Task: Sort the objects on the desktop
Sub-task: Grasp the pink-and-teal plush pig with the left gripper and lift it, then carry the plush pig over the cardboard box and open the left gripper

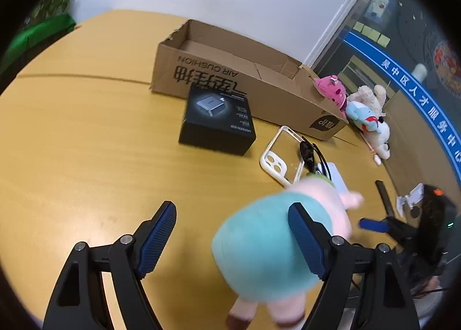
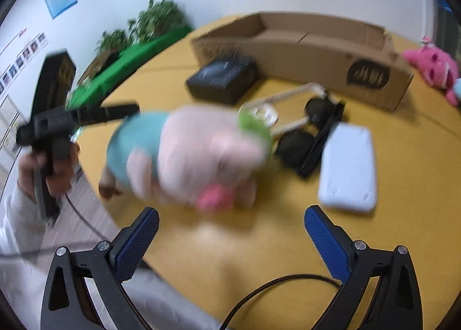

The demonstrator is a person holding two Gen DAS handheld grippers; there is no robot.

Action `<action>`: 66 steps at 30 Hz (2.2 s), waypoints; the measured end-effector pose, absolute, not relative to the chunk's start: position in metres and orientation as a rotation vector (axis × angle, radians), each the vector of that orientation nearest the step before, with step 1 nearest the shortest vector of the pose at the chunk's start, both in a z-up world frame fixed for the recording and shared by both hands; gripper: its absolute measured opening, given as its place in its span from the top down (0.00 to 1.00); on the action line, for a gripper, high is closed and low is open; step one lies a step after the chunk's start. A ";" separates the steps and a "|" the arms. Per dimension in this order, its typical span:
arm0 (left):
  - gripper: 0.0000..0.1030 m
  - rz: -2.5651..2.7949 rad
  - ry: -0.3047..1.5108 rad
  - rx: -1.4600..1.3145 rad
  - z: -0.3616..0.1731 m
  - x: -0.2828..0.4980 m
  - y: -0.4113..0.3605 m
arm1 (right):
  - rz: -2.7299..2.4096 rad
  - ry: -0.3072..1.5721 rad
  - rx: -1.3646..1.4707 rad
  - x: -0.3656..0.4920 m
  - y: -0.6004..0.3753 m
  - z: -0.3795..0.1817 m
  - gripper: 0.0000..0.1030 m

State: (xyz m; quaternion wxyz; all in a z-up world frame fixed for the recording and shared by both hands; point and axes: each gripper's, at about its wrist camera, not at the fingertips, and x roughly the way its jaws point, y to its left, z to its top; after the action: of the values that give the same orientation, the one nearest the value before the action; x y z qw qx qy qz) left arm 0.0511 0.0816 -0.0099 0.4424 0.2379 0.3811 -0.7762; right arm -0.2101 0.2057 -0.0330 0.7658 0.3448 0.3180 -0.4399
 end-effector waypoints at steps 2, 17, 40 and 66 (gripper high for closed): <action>0.22 -1.917 1.000 0.602 -0.015 0.055 0.086 | -0.917 0.695 0.761 -0.203 0.203 -0.040 0.02; 0.41 -2.153 0.974 0.718 -0.016 -0.030 0.019 | -0.915 0.649 0.768 -0.192 0.157 -0.052 0.13; 0.28 -1.876 1.401 0.589 -0.039 0.064 0.070 | -0.678 0.684 0.652 -0.186 0.145 -0.042 0.07; 0.39 -2.433 0.520 0.394 0.225 -0.019 -0.115 | -1.215 0.223 0.211 -0.209 0.028 0.179 0.37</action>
State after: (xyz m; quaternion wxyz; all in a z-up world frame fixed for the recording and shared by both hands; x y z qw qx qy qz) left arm -0.0186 -0.1154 0.2252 0.3064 0.1490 0.1967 -0.9194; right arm -0.2090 0.0281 0.1792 0.8100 0.0990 0.1044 -0.5685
